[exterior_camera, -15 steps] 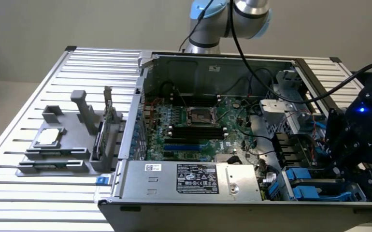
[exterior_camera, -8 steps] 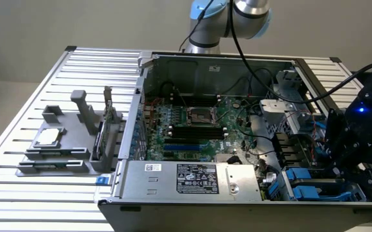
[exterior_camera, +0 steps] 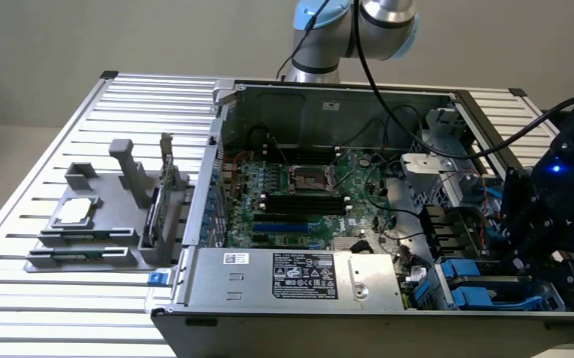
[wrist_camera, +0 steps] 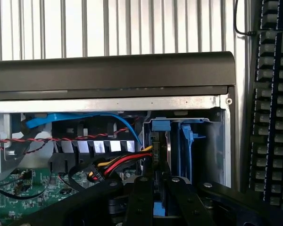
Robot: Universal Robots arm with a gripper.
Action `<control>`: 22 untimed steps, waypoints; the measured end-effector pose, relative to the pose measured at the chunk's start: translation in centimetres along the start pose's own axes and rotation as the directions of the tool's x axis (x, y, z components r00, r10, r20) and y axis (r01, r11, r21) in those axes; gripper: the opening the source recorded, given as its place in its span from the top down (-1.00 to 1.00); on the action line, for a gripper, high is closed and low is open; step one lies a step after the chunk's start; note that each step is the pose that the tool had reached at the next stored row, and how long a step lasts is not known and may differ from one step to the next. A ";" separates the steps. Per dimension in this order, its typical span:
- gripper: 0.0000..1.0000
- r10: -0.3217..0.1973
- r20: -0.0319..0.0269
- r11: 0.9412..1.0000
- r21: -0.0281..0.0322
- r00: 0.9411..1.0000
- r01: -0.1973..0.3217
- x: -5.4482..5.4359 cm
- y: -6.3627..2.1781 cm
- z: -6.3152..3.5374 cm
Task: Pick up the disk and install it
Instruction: 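Insert the first disk wire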
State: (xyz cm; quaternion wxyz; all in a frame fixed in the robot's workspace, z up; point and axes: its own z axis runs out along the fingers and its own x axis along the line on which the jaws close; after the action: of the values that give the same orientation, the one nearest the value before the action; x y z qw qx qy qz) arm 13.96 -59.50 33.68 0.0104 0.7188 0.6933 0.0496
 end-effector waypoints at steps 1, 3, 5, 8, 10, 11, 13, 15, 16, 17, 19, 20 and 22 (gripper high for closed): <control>0.66 0.000 0.000 1.000 0.000 1.000 0.000 0.0 0.00 0.01; 0.66 0.000 0.001 1.000 0.000 1.000 0.000 0.0 -0.01 0.01; 0.66 0.000 0.002 1.000 0.000 1.000 0.000 0.1 -0.01 0.01; 0.66 0.000 0.003 1.000 0.000 1.000 0.000 0.1 -0.02 0.07; 0.66 0.000 0.004 1.000 0.000 1.000 0.000 0.1 -0.02 0.10; 0.66 0.000 0.004 1.000 0.000 1.000 0.000 0.1 -0.02 0.13; 0.66 0.000 0.004 1.000 0.000 1.000 0.000 0.1 -0.03 0.17; 0.66 0.000 0.004 1.000 0.000 1.000 0.000 0.1 -0.03 0.22; 0.66 0.000 0.004 1.000 0.000 1.000 0.000 0.1 -0.03 0.23; 0.66 0.000 0.004 1.000 0.000 1.000 0.000 0.1 -0.03 0.25; 0.66 0.000 0.004 1.000 0.000 1.000 0.000 0.1 -0.04 0.28; 0.66 0.000 0.004 1.000 0.000 1.000 0.000 0.1 -0.04 0.29; 0.66 0.000 0.005 1.000 0.000 1.000 0.000 0.1 -0.04 0.33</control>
State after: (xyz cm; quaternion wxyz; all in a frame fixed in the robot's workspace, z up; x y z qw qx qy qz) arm 13.95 -59.40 33.36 0.0122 0.7188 0.6935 0.0479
